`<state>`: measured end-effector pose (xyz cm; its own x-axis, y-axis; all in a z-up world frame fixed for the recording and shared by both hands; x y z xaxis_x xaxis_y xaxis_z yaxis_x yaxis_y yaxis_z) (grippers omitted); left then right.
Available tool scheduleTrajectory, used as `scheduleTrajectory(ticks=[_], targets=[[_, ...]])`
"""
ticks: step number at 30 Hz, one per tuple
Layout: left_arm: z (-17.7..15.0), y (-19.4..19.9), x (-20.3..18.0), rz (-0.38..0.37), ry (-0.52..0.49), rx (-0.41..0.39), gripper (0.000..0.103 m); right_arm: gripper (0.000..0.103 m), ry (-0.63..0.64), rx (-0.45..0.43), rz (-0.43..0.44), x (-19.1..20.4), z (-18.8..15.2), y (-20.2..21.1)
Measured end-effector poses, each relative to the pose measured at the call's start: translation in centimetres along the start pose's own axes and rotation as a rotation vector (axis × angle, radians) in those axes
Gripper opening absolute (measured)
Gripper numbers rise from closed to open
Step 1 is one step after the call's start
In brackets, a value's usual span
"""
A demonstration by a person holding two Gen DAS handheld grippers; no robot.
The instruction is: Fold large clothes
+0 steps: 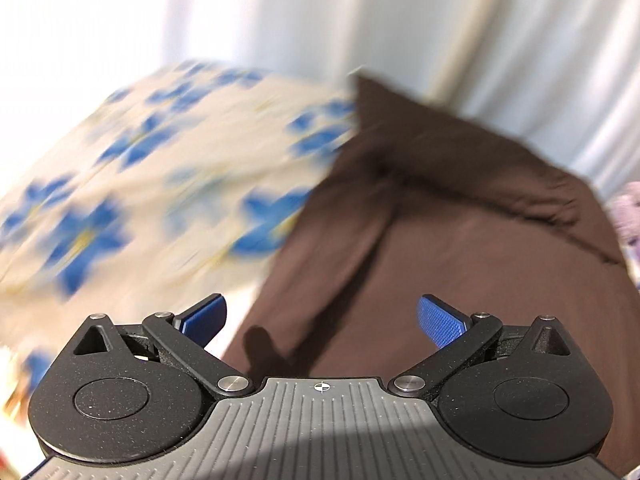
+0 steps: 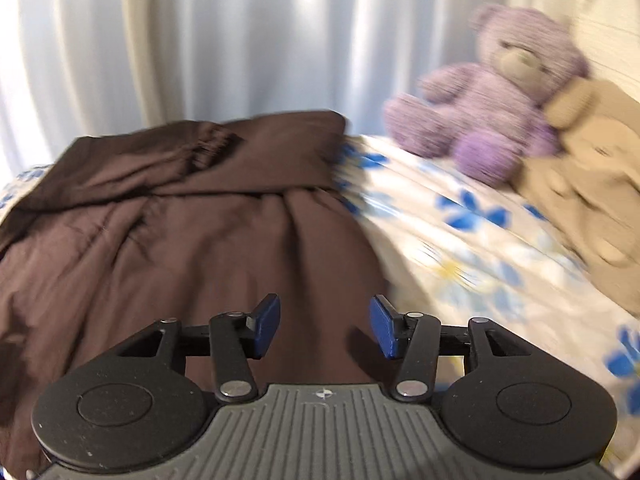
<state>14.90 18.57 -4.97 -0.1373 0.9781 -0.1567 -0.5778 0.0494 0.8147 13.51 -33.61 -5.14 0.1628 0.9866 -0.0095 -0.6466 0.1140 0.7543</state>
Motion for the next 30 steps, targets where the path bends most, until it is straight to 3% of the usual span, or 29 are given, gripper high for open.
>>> scheduleTrajectory(ticks=[2, 4, 11, 13, 19, 25, 27, 30], targets=[[-1.2, -0.1, 1.5, 0.047, -0.002, 0.038, 0.103, 0.053, -0.053, 0.026, -0.019, -2.3, -1.2, 0.7], [-2.1, -0.2, 2.4, 0.049, -0.007, 0.068, 0.103, 0.053, -0.12, 0.079, -0.03, -4.6, -2.4, 0.9], [-3.9, -1.2, 3.8, -0.048, 0.03, 0.155, 0.103, 0.051, -0.291, 0.241, 0.154, -7.5, -6.1, 0.4], [-4.2, -1.1, 4.1, -0.068, 0.041, 0.169, 0.103, 0.042, -0.341, 0.274, 0.197, -8.0, -7.0, 0.3], [-4.2, -0.4, 4.2, -0.128, 0.049, 0.19, 0.073, 0.015, -0.383, 0.28, 0.301, -7.7, -7.2, 1.0], [-4.2, -0.4, 4.0, -0.145, 0.002, 0.223, 0.068, 0.021, -0.41, 0.317, 0.346, -8.7, -7.3, 0.5], [-4.1, -0.4, 4.3, -0.153, 0.014, 0.236, 0.053, 0.022, -0.413, 0.332, 0.362, -9.0, -7.2, 0.3], [-4.0, -0.1, 4.7, -0.154, 0.024, 0.24, 0.042, 0.022, -0.418, 0.345, 0.397, -9.1, -7.1, 0.4]])
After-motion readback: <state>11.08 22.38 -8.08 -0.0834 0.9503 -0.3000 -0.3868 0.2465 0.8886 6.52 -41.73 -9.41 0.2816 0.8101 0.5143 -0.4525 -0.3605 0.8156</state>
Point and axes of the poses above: each gripper's, at about its wrist camera, not at the fingertips, and y roughly against the way its jaws point, x to its left, z to its top, the point moved 3 cm from there along -y, roughly the way its jaws point, and after that the axes turned 5 degrees about x, right-handed, at the moved point
